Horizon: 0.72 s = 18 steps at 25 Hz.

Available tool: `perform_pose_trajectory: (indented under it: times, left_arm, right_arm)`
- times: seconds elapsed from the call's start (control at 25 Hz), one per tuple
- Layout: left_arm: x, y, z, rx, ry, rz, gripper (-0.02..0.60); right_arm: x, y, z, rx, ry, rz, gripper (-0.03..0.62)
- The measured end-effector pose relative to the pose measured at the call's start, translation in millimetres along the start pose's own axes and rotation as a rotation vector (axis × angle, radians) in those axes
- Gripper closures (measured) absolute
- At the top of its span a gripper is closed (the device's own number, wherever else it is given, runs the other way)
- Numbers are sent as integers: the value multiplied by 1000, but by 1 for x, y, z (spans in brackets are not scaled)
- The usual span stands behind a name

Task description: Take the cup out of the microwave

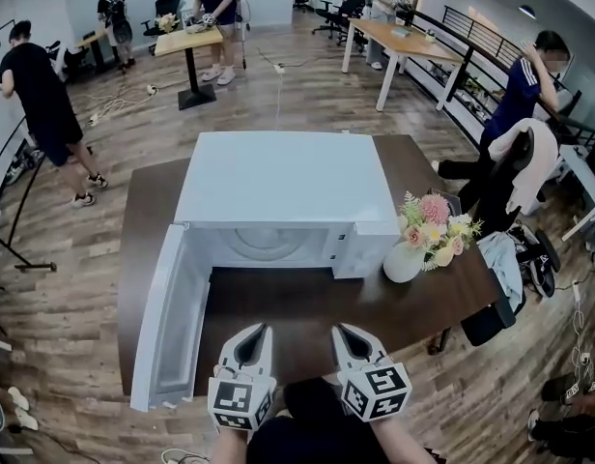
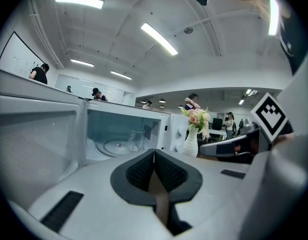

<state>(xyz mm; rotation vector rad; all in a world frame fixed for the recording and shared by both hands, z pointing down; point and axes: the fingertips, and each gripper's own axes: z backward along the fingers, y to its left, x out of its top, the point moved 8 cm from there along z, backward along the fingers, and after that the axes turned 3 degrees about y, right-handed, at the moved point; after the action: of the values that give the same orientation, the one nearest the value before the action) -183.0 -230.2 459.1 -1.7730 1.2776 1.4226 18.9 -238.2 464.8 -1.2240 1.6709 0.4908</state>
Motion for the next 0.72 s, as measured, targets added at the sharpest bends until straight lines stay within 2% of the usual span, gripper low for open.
perform_pose_trajectory:
  times: [0.72]
  left_arm:
    - [20,39,-109,76,-13,16,575]
  right_arm:
    - [34,-44,-80,102,16,44,600]
